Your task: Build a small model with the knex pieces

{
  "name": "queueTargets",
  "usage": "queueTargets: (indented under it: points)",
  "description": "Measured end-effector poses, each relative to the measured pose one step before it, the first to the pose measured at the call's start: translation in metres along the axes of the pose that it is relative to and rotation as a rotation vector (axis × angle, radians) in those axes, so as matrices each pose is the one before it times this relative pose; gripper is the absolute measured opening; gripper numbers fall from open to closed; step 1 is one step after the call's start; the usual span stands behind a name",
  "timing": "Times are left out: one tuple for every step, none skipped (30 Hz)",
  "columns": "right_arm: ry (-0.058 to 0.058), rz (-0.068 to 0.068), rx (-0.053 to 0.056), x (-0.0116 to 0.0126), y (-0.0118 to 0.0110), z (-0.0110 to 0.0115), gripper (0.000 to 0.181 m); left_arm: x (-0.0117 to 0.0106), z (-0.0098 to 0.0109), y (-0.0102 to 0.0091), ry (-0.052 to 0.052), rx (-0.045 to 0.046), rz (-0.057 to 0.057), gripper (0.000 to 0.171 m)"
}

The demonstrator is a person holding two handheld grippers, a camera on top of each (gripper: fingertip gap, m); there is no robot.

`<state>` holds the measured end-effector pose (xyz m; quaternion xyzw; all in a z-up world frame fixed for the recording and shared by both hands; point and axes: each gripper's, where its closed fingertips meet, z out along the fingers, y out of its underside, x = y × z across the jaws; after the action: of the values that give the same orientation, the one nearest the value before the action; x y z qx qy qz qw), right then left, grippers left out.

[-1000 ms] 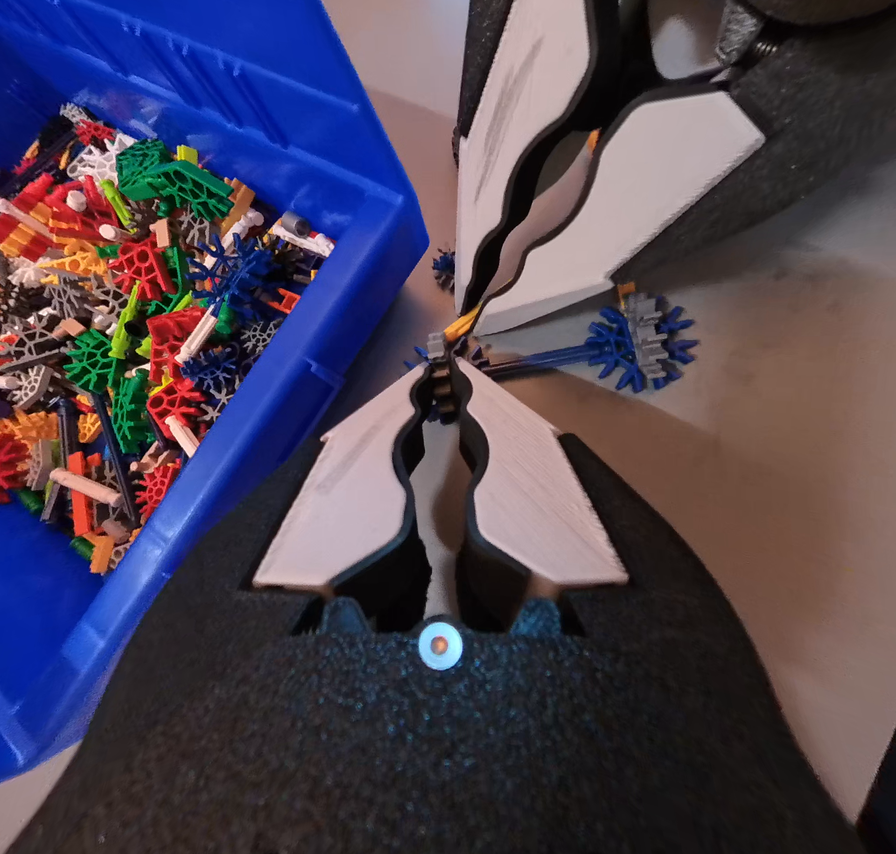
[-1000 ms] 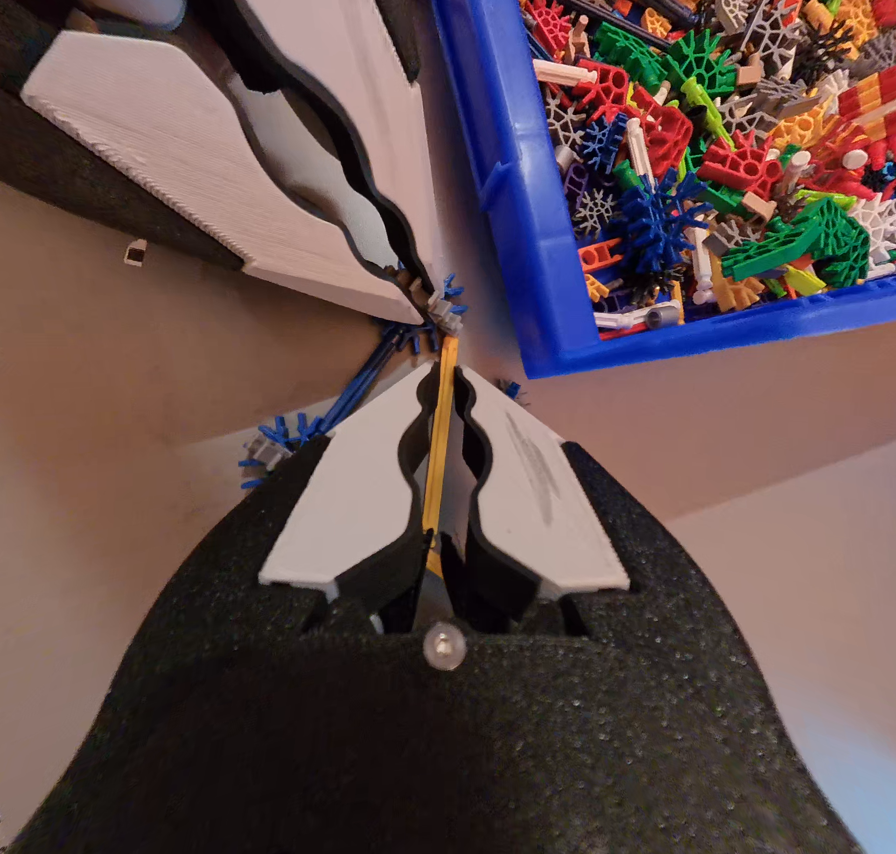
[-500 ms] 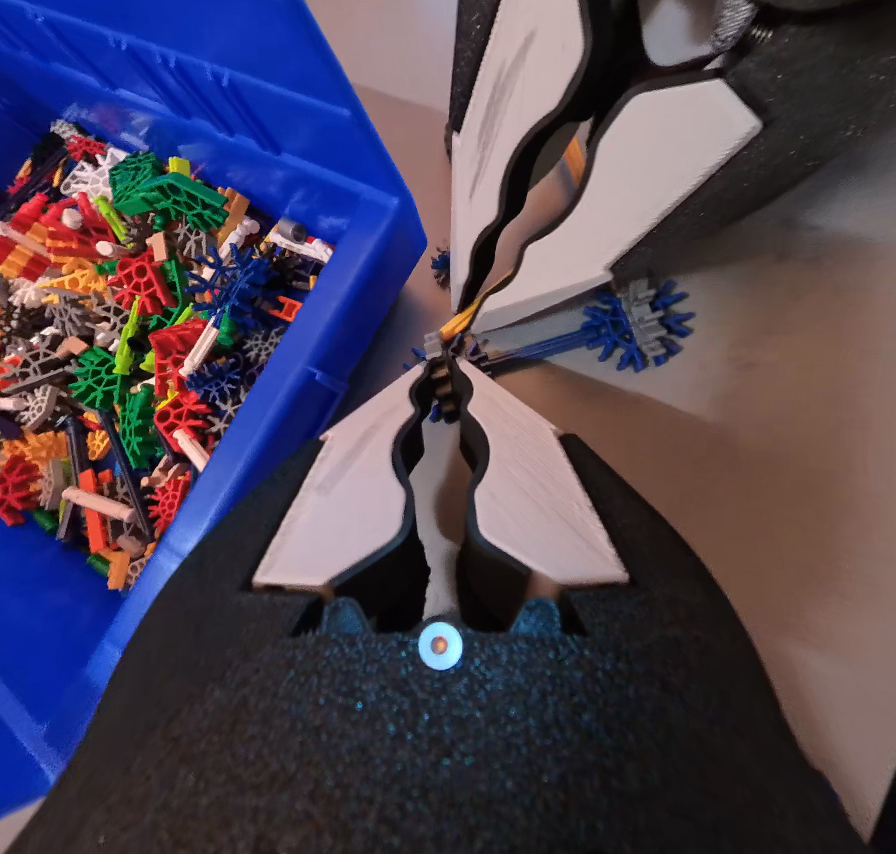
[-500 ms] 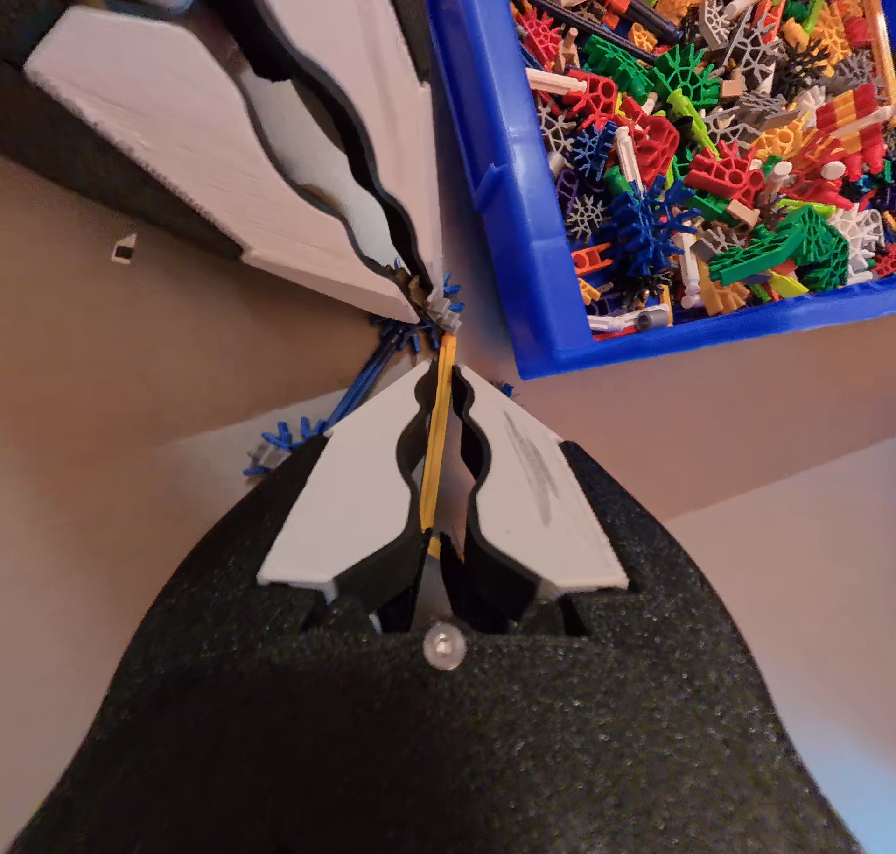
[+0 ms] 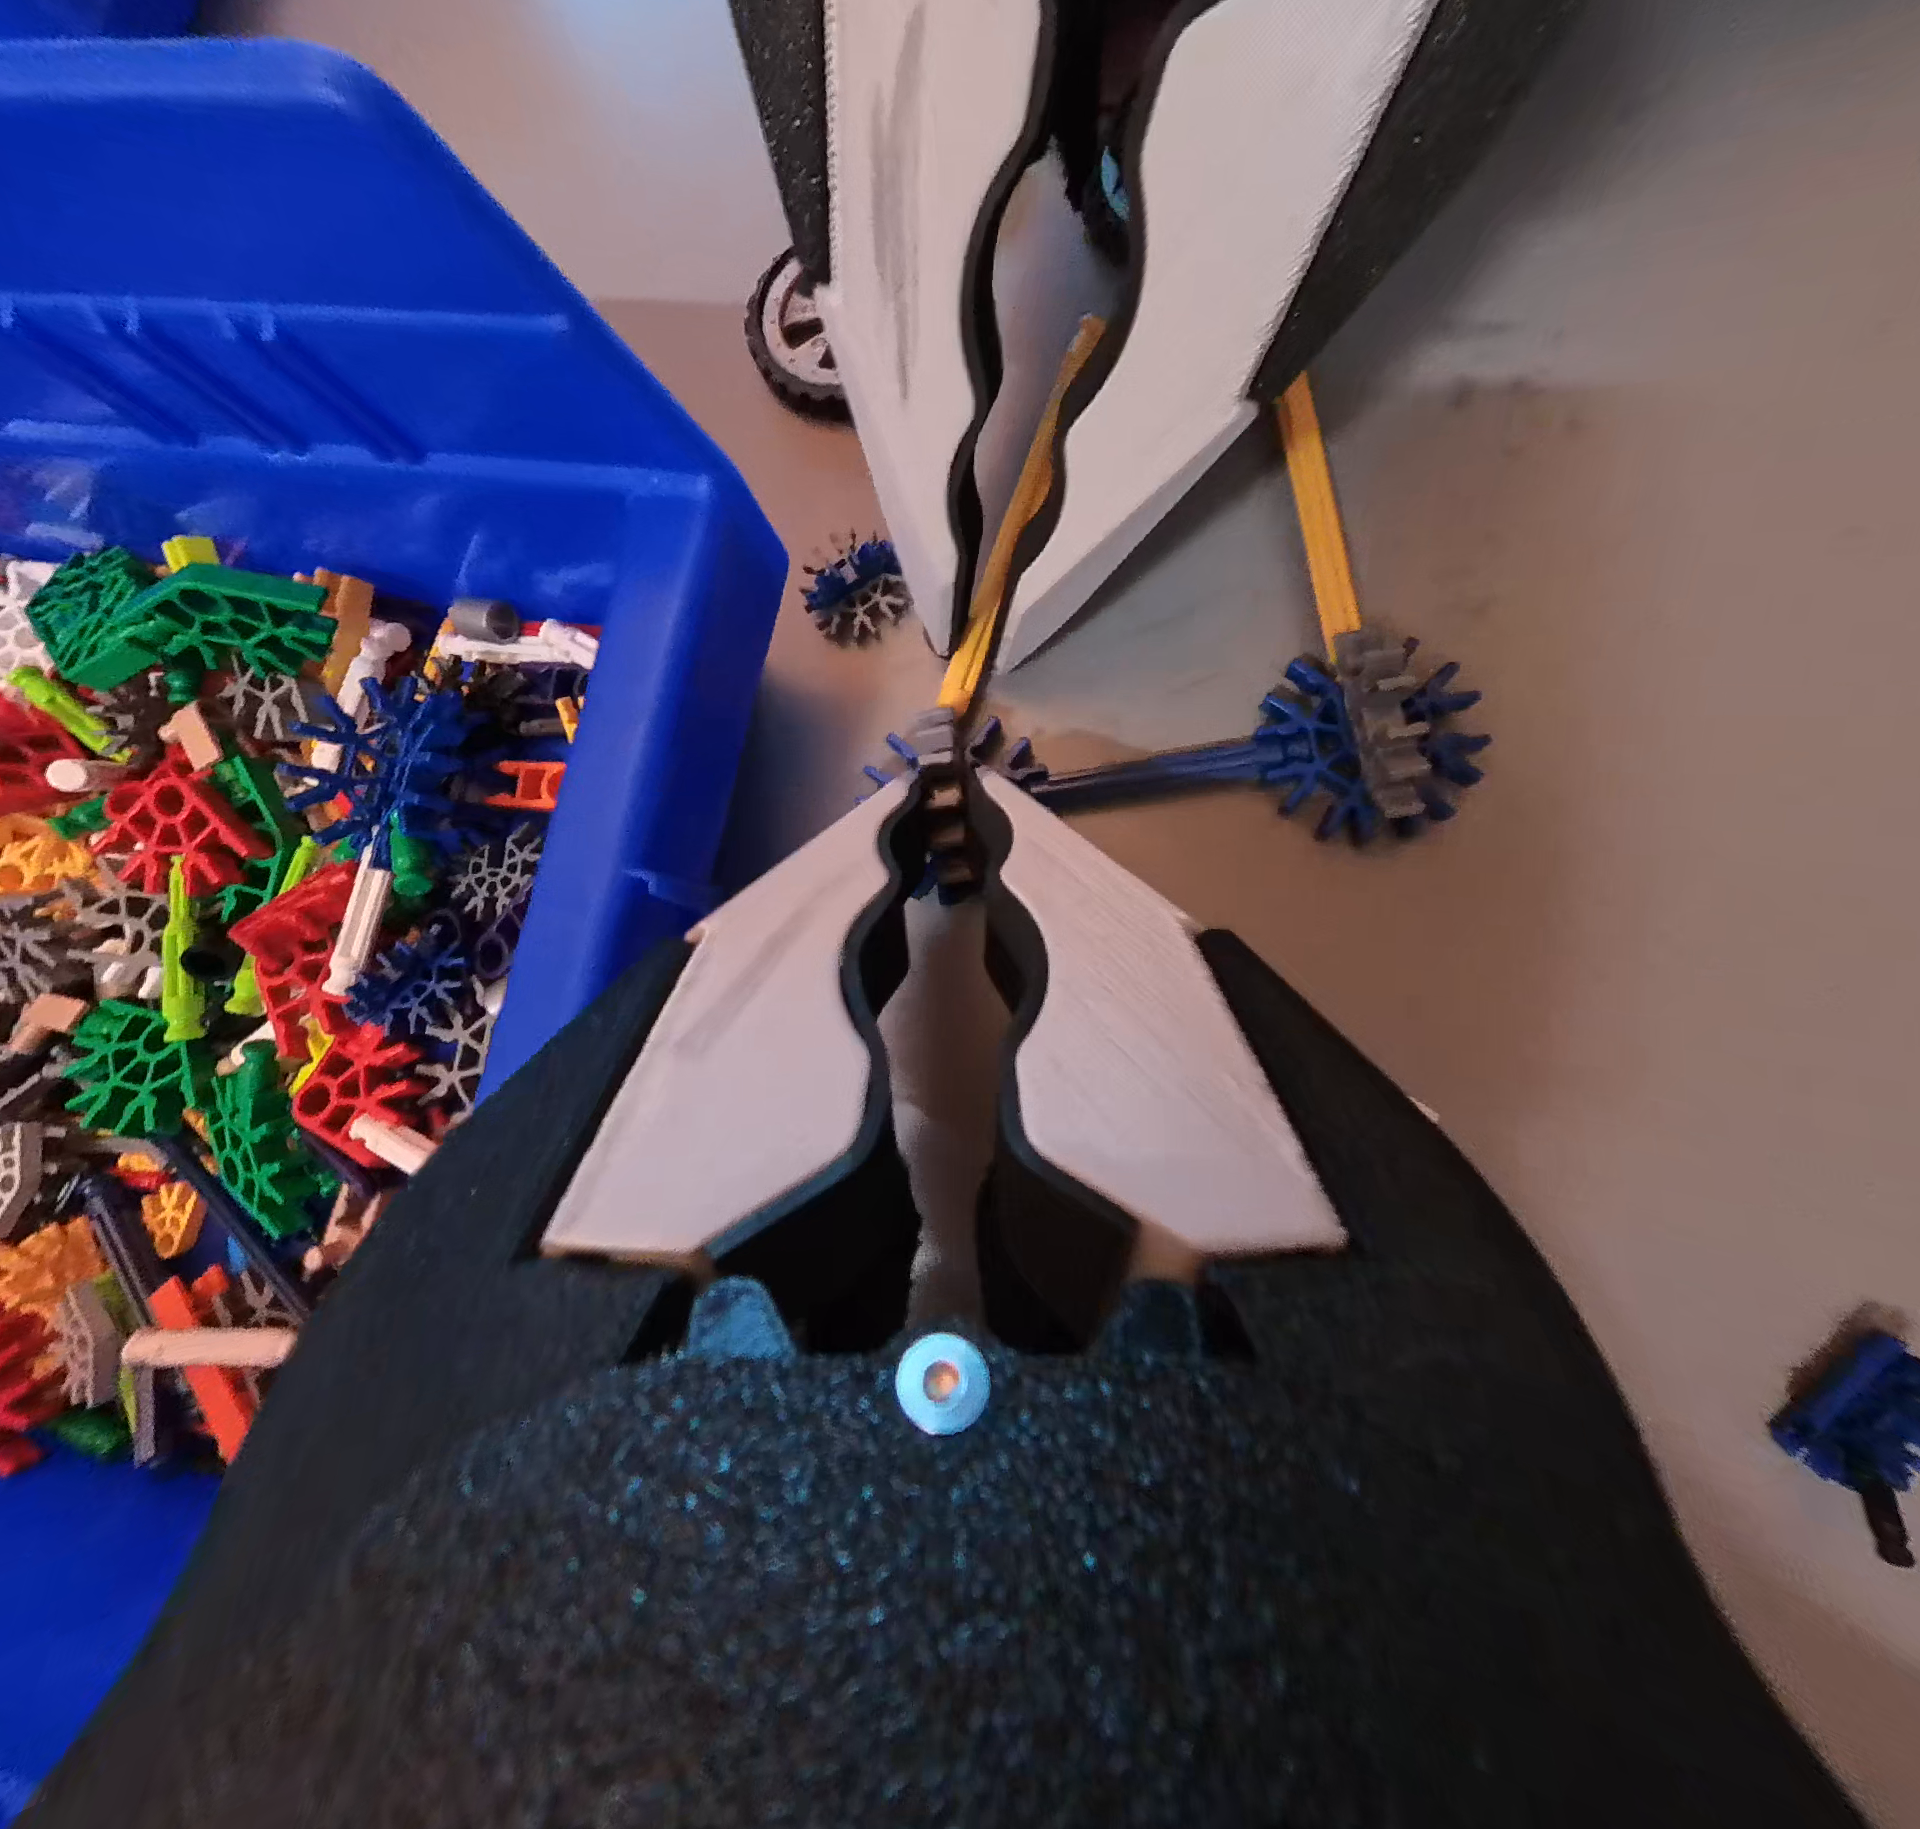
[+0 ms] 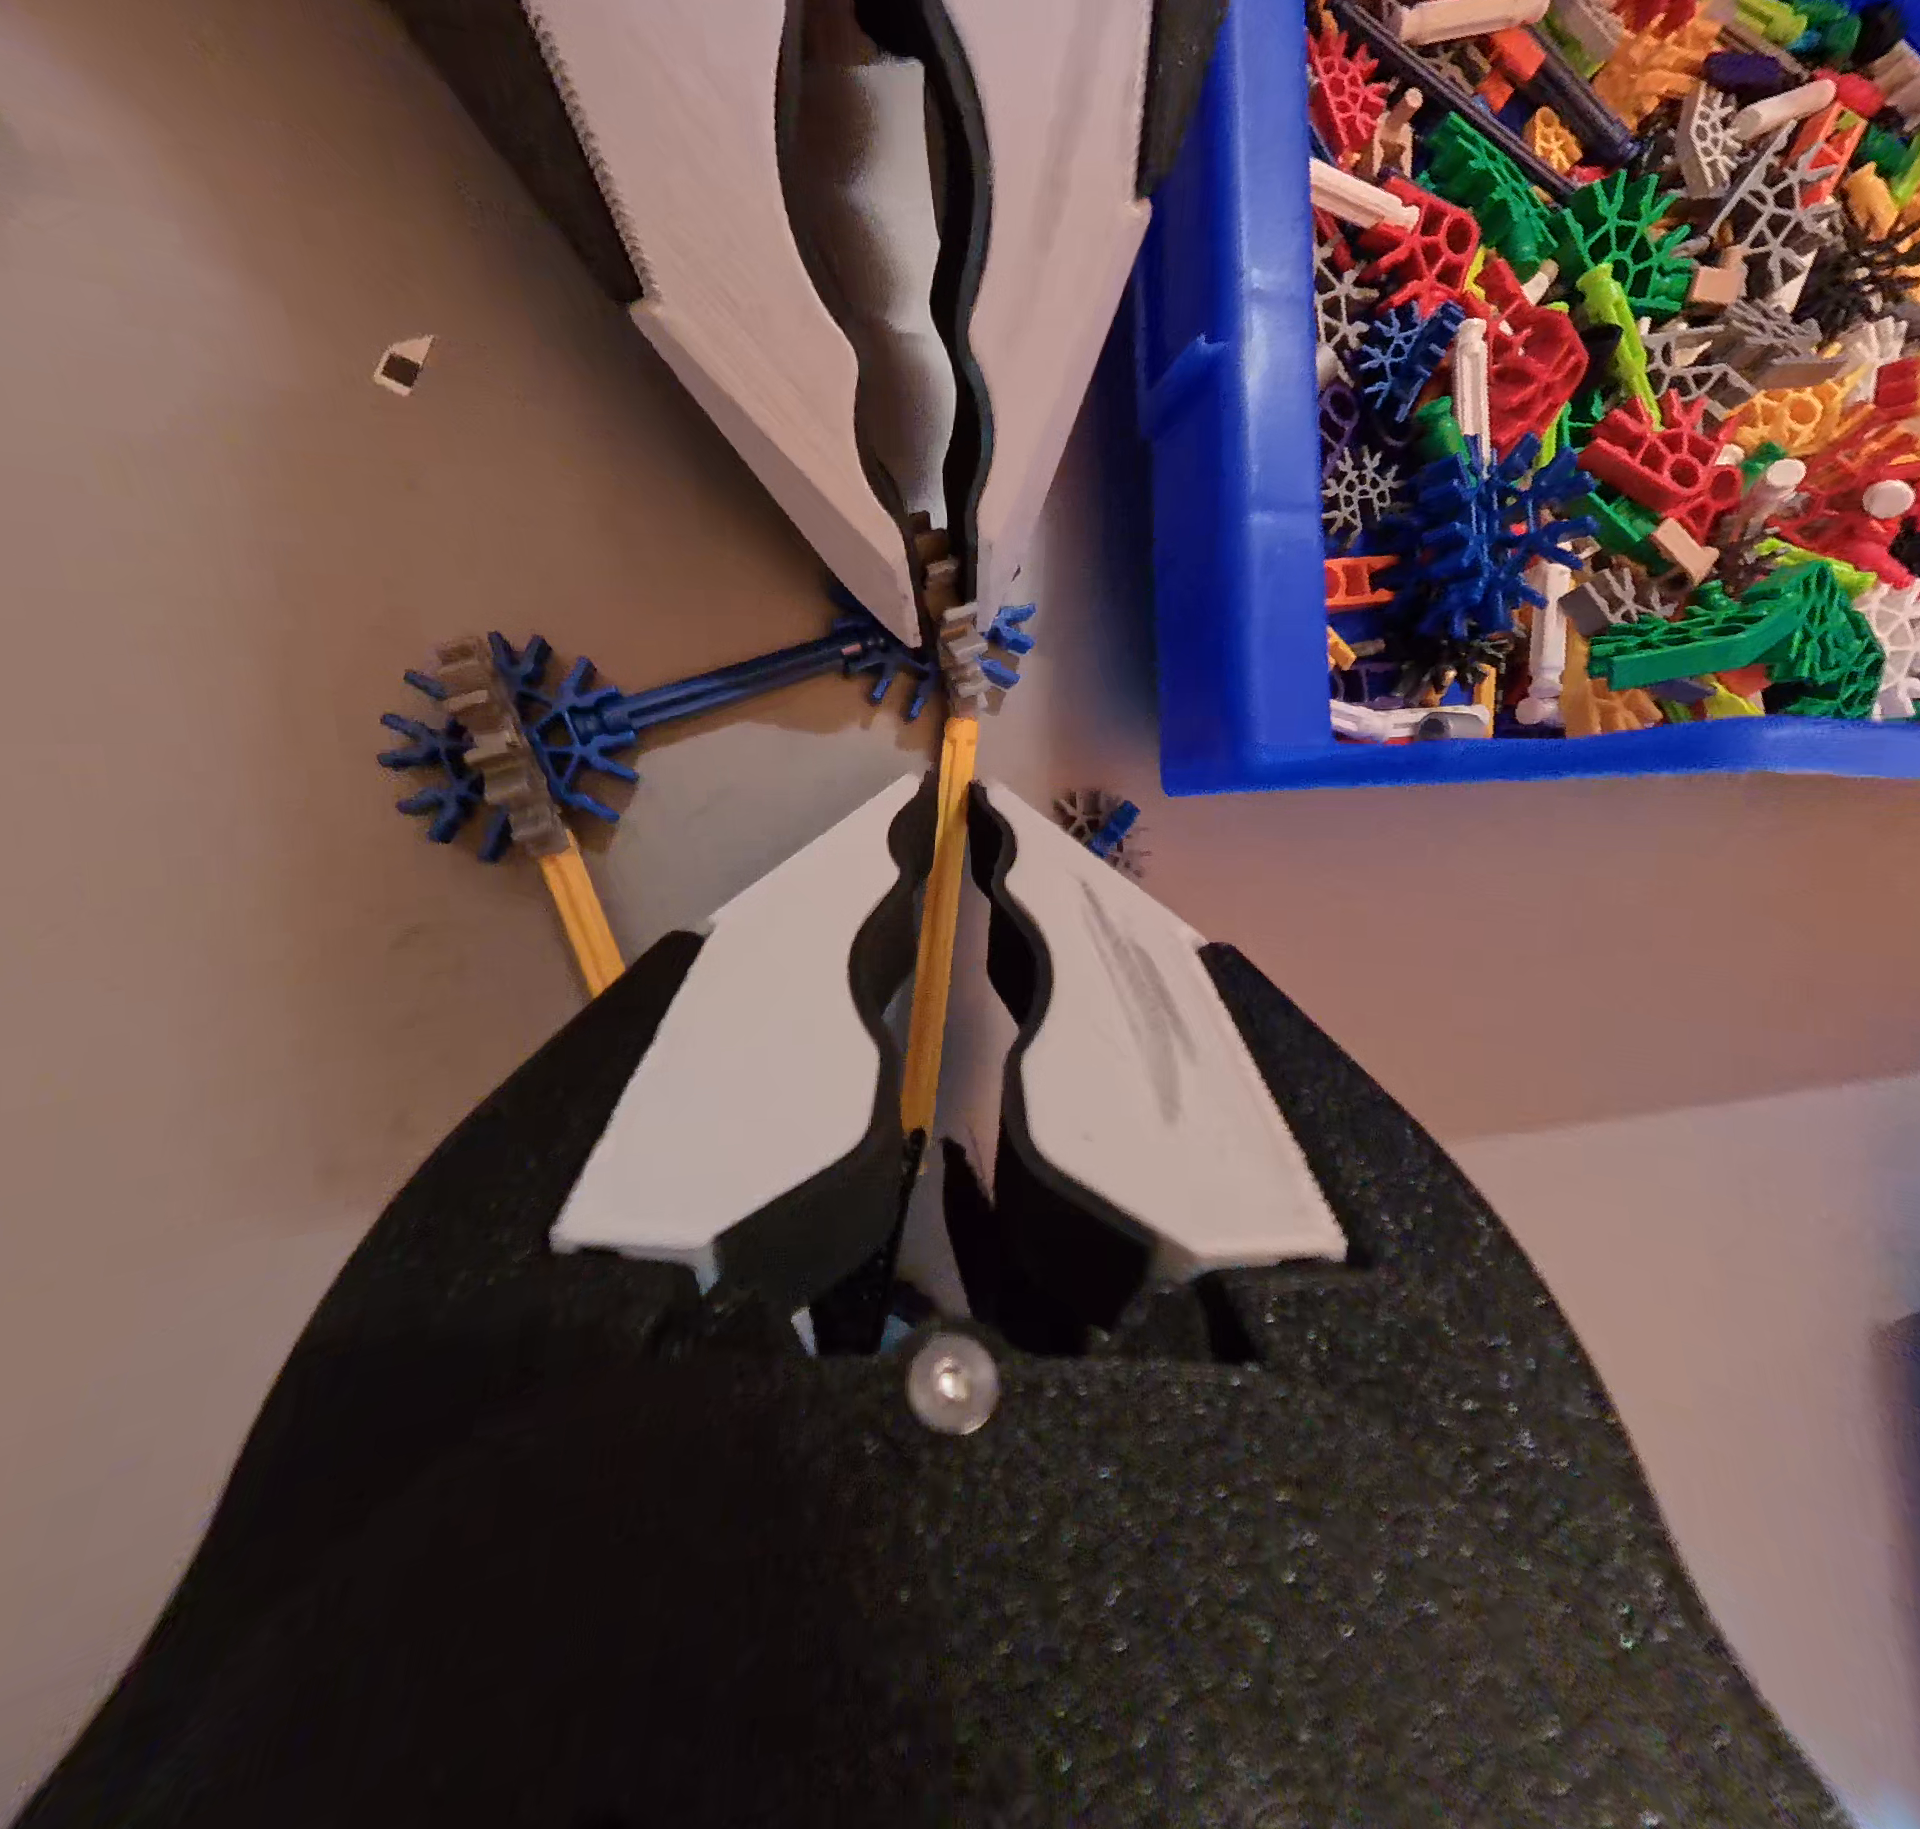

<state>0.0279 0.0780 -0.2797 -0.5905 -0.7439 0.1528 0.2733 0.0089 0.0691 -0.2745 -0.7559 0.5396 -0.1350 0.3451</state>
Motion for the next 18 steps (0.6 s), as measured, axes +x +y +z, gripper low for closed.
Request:
queueTargets:
  points:
    - [-0.004,-0.0057,-0.0028,-0.0001,0.00093,-0.00017,0.004,0.00044,0.00047,-0.0005,0.0118,0.00425,0.0007,0.005]
    - [0.0008,-0.0148,-0.0016,0.00012,0.00049,0.00003,0.004,0.00033,0.00007,-0.00028,0.0125,0.00363,-0.0001,0.005]
    - [0.0103,-0.0283,-0.0029,0.00068,0.00061,0.00042,0.004,0.00003,0.0,-0.00007,0.0116,0.00148,0.0017,0.005]
    - [0.0135,-0.0278,-0.002,0.00093,-0.00006,0.00021,0.003,0.00005,-0.00002,0.00004,0.0097,0.00034,0.0059,0.005]
    - [0.0102,-0.0246,-0.001,0.00038,-0.00026,0.00004,0.003,0.00011,-0.00005,-0.00001,0.0087,0.00058,0.0075,0.004]
    - [0.0069,-0.026,0.0,0.00001,-0.00004,-0.00019,0.004,0.00065,-0.00008,-0.00028,0.0108,0.00224,0.0065,0.004]
    - [0.0032,-0.0187,0.0002,-0.00011,0.00004,-0.00017,0.004,0.00031,0.00008,-0.00008,0.0096,0.00276,0.0013,0.004]
    - [0.0013,-0.0084,-0.0003,-0.00002,-0.00014,-0.00011,0.004,-0.0001,0.00005,-0.00007,0.0049,0.00246,0.001,0.004]
    - [0.0027,-0.0062,0.001,0.00003,-0.00012,0.0001,0.004,0.00002,-0.00006,0.00008,0.0014,0.00166,0.0039,0.004]
    - [0.0037,-0.0063,0.0032,-0.00006,-0.00036,0.0001,0.003,0.00006,-0.00042,0.00029,0.0014,-0.00017,0.004,0.004]
    - [0.0026,-0.0046,0.0034,-0.00031,-0.00071,0.0002,0.003,0.0003,-0.00059,0.00065,0.0021,-0.00232,0.0093,0.005]
    - [0.0027,-0.003,0.0025,-0.00035,-0.00109,0.00048,0.004,0.00001,-0.00095,0.00114,0.0025,-0.00419,0.0051,0.005]
    - [0.0064,-0.0017,0.0022,0.0003,-0.00116,0.00087,0.004,-0.0009,-0.00095,0.00116,-0.0011,-0.00395,-0.0011,0.005]
    - [0.0082,0.0036,0.0014,0.00089,-0.00097,0.00096,0.004,-0.0013,-0.00065,0.00098,-0.0039,-0.00127,-0.0025,0.005]
    - [0.0054,0.0077,0.0006,0.0008,-0.0007,0.00085,0.004,-0.00102,-0.0005,0.00078,-0.0035,0.00092,-0.0014,0.005]
    - [0.0039,0.0045,-0.0005,0.00065,-0.00036,0.00057,0.004,-0.00092,-0.00013,0.00042,-0.0034,0.00098,-0.0064,0.005]
    - [0.0039,0.0055,-0.0025,0.00078,0.00002,0.00033,0.004,-0.00091,0.0001,-0.00004,-0.0056,-0.00062,-0.0109,0.005]
    - [0.0025,0.0097,-0.0023,0.00072,0.00029,0.00023,0.005,-0.00048,0.00013,-0.00014,-0.007,-0.00313,-0.0041,0.005]
